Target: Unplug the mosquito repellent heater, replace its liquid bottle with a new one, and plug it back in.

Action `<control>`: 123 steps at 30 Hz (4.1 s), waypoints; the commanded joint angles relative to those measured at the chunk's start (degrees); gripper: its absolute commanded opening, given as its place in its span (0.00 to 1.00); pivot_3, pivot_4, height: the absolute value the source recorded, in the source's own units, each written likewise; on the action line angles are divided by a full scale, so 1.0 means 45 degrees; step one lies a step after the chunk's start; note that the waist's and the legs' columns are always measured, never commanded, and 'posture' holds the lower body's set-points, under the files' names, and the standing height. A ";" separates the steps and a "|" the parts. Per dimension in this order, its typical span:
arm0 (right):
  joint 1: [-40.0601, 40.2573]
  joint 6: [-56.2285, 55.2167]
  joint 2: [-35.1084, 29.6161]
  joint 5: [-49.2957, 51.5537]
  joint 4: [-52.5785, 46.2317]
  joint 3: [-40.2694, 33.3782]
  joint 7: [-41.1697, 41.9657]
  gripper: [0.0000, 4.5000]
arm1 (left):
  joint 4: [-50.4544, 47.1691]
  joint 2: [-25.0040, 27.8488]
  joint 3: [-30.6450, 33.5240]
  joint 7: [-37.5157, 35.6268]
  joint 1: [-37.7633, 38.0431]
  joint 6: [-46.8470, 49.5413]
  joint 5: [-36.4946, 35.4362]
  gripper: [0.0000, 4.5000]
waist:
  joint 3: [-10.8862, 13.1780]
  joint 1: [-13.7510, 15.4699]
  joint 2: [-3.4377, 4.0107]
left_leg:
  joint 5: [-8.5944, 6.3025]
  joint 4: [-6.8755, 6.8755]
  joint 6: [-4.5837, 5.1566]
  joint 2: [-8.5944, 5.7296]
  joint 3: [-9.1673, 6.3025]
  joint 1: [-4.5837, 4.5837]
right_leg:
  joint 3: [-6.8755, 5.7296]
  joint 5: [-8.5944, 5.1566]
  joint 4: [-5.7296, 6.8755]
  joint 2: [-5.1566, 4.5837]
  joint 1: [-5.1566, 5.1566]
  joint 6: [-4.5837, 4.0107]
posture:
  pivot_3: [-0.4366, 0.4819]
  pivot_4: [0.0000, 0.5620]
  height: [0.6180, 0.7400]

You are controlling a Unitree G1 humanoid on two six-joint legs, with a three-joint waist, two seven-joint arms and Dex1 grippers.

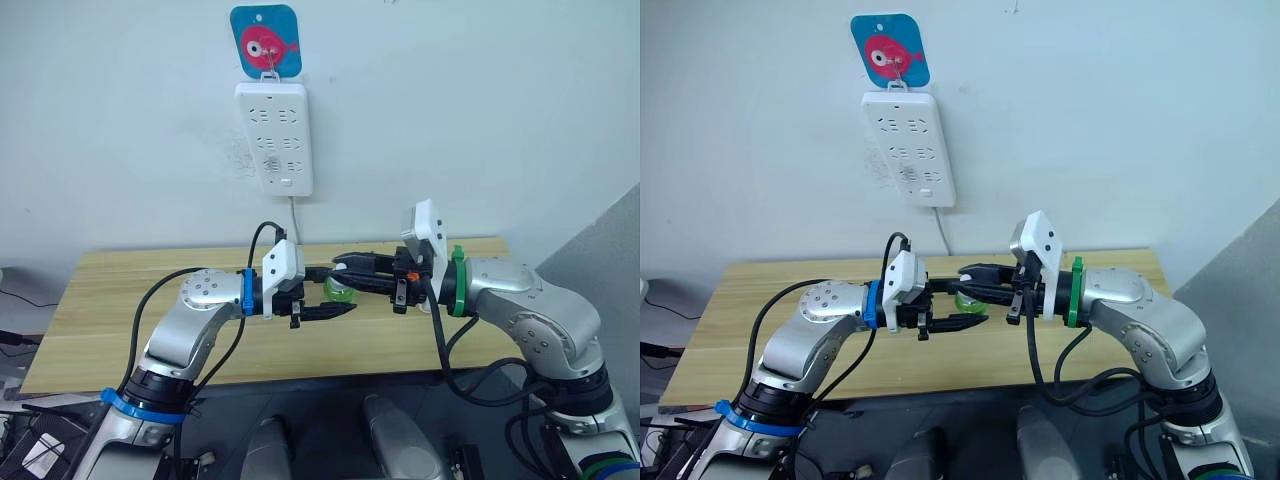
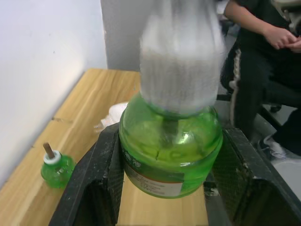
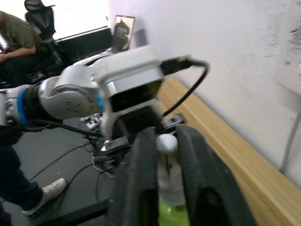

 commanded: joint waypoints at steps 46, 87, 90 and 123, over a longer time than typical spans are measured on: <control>0.2396 -1.2082 0.2969 -0.6464 0.9814 0.0231 -0.0286 0.66 | -0.2361 0.3085 0.1966 0.0173 0.3451 0.1722 -0.1026 0.50 | 0.0427 0.0936 0.0059 | -0.0006 -0.0107 -0.0004 0.0013 0.0092 0.0184 | 0.0058 -0.0105 -0.0025 -0.0004 0.0105 -0.0113 | 0.30 0.45 0.94; 0.0929 -0.3138 0.0103 -0.2691 0.0776 0.1309 0.0943 0.18 | 0.0403 0.0495 0.0013 -0.1586 -0.1968 0.1954 -0.1523 0.50 | 0.0224 -0.0192 -0.0001 | -0.0005 -0.0103 -0.0004 0.0005 0.0053 0.0162 | 0.0030 -0.0098 -0.0026 -0.0005 0.0110 -0.0074 | 0.21 0.28 0.94; 0.0821 -0.3048 0.0215 -0.2437 0.0889 0.1007 0.0895 0.18 | 0.0177 0.0600 0.0114 -0.1561 -0.1830 0.2483 -0.1764 0.50 | 0.0224 -0.0188 -0.0001 | -0.0005 -0.0103 -0.0003 0.0005 0.0049 0.0163 | 0.0026 -0.0098 -0.0020 -0.0005 0.0109 -0.0074 | 0.21 0.28 0.94; 0.2247 0.0405 0.5103 1.0100 0.1057 -0.4252 -0.9947 0.18 | -0.1558 -0.4818 0.5203 1.0408 0.0126 1.0030 -1.4302 0.93 | -0.0119 -0.0108 0.0010 | -0.0009 -0.0065 0.0003 -0.0002 0.0010 0.0158 | 0.0004 -0.0098 -0.0001 0.0002 0.0137 -0.0067 | 0.22 0.27 0.94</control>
